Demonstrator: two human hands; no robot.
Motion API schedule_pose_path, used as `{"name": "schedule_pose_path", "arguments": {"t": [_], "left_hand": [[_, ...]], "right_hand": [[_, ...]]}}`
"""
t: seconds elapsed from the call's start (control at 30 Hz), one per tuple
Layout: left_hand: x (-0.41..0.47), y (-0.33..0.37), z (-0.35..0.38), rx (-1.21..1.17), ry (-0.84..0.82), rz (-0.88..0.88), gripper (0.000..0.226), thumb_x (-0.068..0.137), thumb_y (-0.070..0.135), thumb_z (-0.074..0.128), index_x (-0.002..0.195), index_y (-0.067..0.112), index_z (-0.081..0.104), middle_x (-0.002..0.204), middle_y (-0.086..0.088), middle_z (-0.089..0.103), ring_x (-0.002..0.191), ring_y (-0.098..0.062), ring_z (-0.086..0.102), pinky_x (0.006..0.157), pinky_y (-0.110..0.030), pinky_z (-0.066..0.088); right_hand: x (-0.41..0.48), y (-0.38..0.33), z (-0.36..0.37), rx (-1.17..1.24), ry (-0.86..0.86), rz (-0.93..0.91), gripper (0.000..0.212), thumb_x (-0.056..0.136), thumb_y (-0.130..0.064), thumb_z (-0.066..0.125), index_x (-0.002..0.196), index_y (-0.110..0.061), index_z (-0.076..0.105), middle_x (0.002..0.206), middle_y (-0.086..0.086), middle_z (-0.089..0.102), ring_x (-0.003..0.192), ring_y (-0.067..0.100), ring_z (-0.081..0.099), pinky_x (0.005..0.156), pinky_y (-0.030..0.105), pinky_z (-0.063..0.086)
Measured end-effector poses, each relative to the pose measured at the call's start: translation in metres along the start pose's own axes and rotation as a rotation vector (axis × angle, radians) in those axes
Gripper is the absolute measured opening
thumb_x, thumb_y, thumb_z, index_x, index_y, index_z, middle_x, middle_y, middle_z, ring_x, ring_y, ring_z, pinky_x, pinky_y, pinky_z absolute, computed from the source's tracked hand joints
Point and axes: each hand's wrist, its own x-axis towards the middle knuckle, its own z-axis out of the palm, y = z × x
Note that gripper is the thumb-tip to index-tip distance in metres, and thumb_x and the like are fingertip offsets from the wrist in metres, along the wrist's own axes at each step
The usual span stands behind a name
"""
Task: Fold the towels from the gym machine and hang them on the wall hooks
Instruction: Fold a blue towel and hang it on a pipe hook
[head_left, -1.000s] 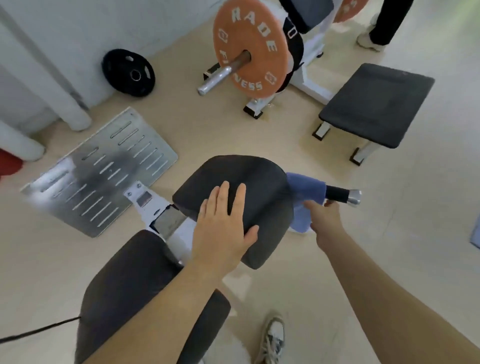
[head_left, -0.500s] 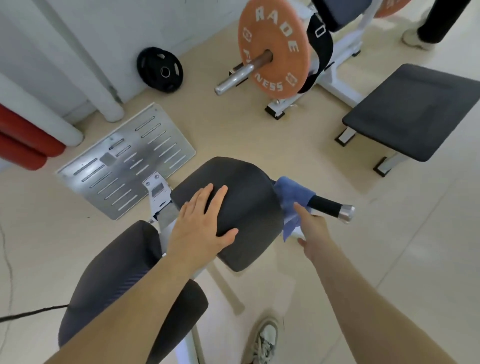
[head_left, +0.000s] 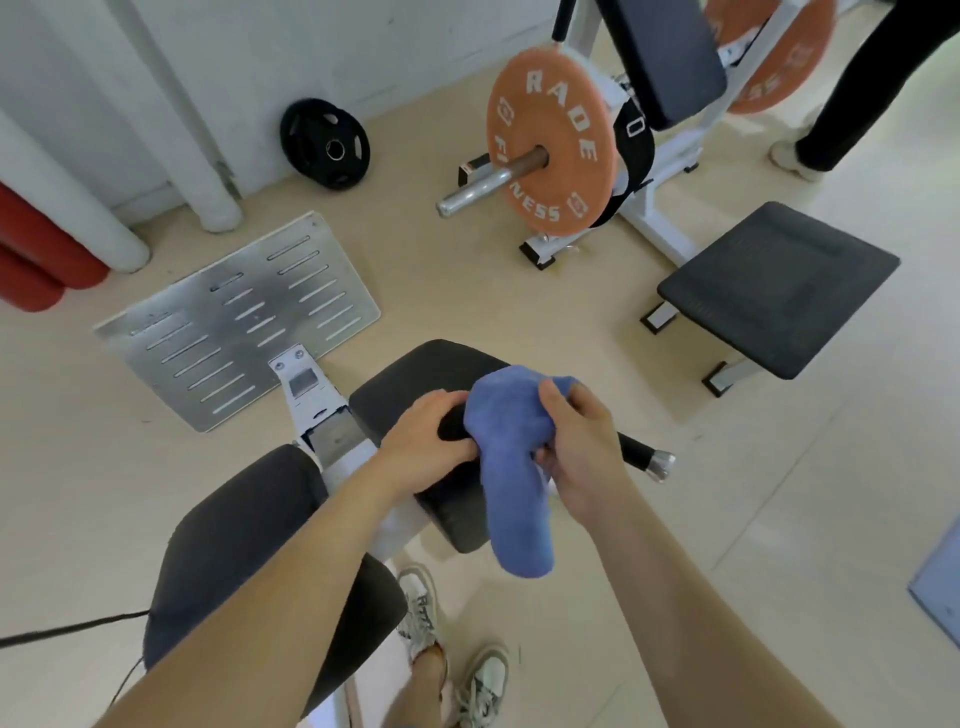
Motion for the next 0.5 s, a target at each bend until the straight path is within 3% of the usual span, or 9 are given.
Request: {"name": "schedule_pose_path", "arguments": {"t": [0.1,0.2,0.27,0.33,0.4,0.5], "left_hand": [[-0.029,0.032,-0.013,-0.615,0.036,-0.01,0.027,0.089,0.023,0.063,0.113,0.03,0.054,0.112,0.007,0.063,0.101,-0.003,0.062,0.086,-0.023,0.05],[-0.05,0.042,-0.016,-0.587,0.197,0.017,0.029,0.084,0.03,0.068,0.107,0.033,0.05,0.103,0.015,0.061,0.086,0.011,0.06,0.071,-0.01,0.047],[-0.056,0.04,-0.023,-0.465,0.268,0.025,0.027,0.084,0.03,0.069,0.106,0.031,0.053,0.099,0.019,0.061,0.086,0.014,0.056,0.07,-0.004,0.044],[-0.058,0.039,-0.035,-0.437,0.275,-0.009,0.018,0.086,0.03,0.067,0.102,0.03,0.059,0.097,0.018,0.064,0.087,0.011,0.058,0.07,-0.004,0.044],[-0.061,0.038,-0.048,-0.547,0.277,-0.077,0.013,0.086,0.026,0.067,0.099,0.029,0.066,0.097,0.014,0.069,0.09,0.004,0.062,0.074,-0.009,0.048],[-0.063,0.036,-0.068,-0.71,0.415,-0.194,0.013,0.084,0.015,0.07,0.093,0.023,0.071,0.093,0.002,0.072,0.086,-0.011,0.066,0.078,-0.024,0.054]], "right_hand": [[-0.014,-0.014,0.019,0.274,-0.092,0.108,0.02,0.099,-0.012,0.043,0.089,-0.005,0.059,0.075,0.005,0.064,0.057,0.008,0.064,0.053,0.02,0.052],[-0.022,-0.021,0.031,0.408,-0.155,0.163,0.026,0.098,-0.007,0.04,0.115,0.004,0.056,0.1,0.018,0.065,0.084,0.02,0.068,0.069,0.025,0.058],[-0.023,-0.022,0.04,0.3,-0.221,0.156,0.03,0.098,-0.004,0.04,0.121,0.01,0.054,0.111,0.024,0.063,0.1,0.028,0.063,0.082,0.031,0.055],[-0.022,-0.025,0.046,0.112,-0.25,0.135,0.025,0.096,-0.002,0.042,0.113,0.011,0.058,0.099,0.023,0.063,0.089,0.027,0.062,0.076,0.031,0.053],[-0.019,-0.032,0.051,-0.166,-0.226,0.03,0.016,0.094,-0.004,0.049,0.092,0.007,0.061,0.076,0.015,0.057,0.072,0.022,0.054,0.067,0.032,0.046],[-0.018,-0.048,0.056,-0.418,-0.254,-0.16,0.03,0.092,-0.016,0.058,0.08,0.01,0.054,0.07,0.011,0.053,0.069,0.02,0.051,0.066,0.035,0.042]]}}
